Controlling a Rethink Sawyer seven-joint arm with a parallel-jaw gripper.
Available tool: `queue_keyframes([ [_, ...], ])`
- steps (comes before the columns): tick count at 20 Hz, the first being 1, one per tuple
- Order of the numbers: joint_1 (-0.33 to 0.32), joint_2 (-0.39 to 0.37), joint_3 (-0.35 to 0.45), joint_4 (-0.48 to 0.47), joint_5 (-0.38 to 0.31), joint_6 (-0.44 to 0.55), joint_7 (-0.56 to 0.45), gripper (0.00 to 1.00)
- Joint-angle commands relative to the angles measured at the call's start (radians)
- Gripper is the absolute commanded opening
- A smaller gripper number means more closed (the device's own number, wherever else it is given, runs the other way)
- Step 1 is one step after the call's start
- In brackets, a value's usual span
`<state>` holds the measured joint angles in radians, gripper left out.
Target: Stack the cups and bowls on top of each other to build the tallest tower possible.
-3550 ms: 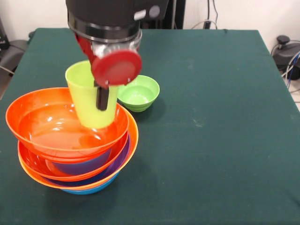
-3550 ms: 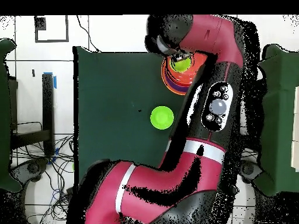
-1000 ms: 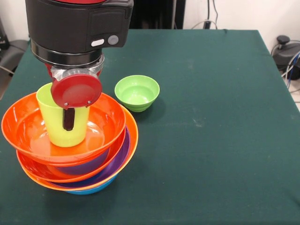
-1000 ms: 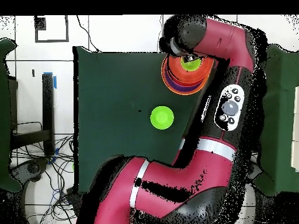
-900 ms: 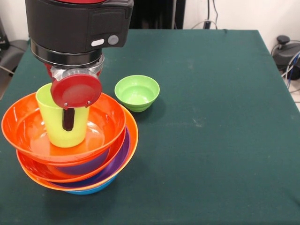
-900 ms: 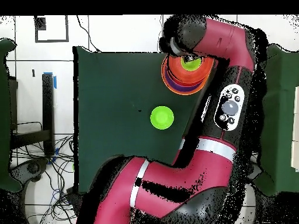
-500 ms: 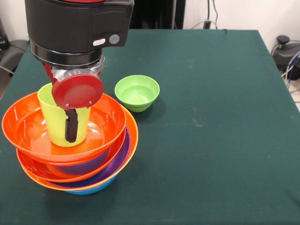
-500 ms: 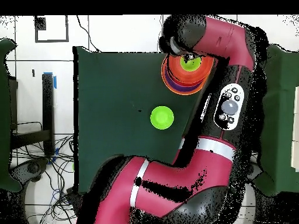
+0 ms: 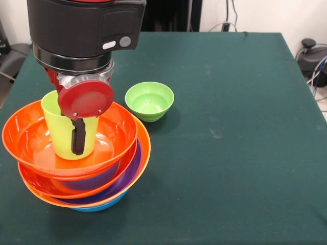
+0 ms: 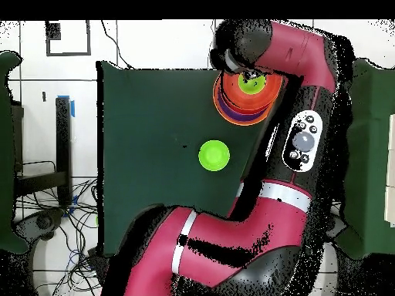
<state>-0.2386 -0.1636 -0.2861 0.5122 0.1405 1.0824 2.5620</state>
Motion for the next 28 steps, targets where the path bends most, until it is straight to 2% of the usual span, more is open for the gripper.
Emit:
queue_keyframes([
  [1, 0.007, -0.05, 0.09, 0.044, -0.03, 0.145, -0.266, 1.0],
  [8, 0.018, -0.113, 0.07, 0.044, -0.034, 0.213, -0.27, 1.0],
  [14, 0.017, -0.124, 0.072, 0.0, -0.033, 0.273, -0.258, 1.0],
  [19, 0.032, -0.145, 0.08, 0.018, -0.027, 0.272, -0.213, 1.0],
  [21, 0.045, -0.167, 0.088, 0.079, -0.02, 0.242, -0.18, 1.0],
  [28, 0.089, -0.262, 0.109, 0.408, 0.015, 0.043, -0.05, 1.0],
])
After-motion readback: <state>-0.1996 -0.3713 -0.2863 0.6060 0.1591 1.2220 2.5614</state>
